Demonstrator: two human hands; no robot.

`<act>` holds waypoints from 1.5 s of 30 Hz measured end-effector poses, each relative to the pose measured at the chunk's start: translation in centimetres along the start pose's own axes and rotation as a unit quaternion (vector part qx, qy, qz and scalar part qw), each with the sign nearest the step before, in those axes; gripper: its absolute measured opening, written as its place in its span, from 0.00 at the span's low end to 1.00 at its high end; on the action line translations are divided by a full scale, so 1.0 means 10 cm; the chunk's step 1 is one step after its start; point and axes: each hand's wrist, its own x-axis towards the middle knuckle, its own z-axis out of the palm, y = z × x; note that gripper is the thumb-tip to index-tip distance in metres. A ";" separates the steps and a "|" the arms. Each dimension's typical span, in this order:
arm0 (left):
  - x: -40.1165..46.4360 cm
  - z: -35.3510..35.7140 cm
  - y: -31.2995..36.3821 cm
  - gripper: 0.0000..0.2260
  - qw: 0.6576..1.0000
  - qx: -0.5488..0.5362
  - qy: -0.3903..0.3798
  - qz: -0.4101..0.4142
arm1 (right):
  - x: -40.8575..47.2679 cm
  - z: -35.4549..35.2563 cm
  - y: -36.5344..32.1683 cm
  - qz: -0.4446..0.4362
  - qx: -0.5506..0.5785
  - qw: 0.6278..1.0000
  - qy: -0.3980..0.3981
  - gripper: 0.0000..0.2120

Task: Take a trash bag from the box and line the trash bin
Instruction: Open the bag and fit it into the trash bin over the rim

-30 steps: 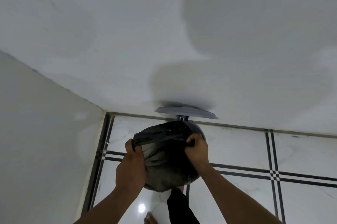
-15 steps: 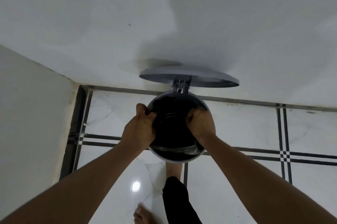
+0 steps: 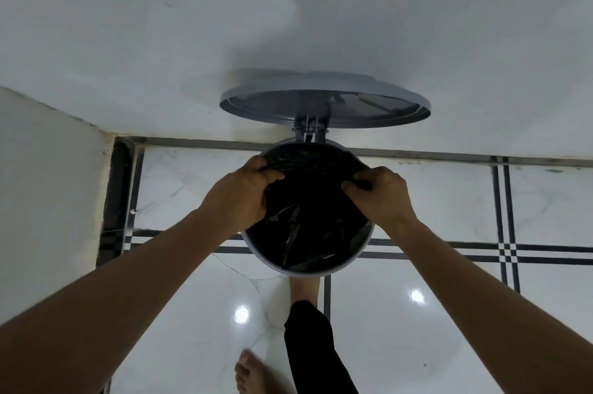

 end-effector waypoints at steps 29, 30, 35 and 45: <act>0.66 -0.40 -0.41 0.27 0.991 -0.059 -0.012 -0.120 | 0.73 -0.20 0.02 -0.113 -0.067 0.991 0.004 0.22; 0.69 -0.38 -0.39 0.28 0.987 -0.093 -0.013 -0.129 | 0.77 -0.19 0.01 -0.108 -0.084 0.991 -0.002 0.25; 0.78 -0.34 -0.34 0.29 0.990 -0.063 -0.050 -0.116 | 0.91 -0.17 -0.12 -0.051 -0.133 0.985 -0.093 0.23; 0.44 -0.09 -0.61 0.06 0.895 -0.336 0.040 -0.289 | 0.75 -0.32 0.09 0.233 0.269 0.914 -0.194 0.04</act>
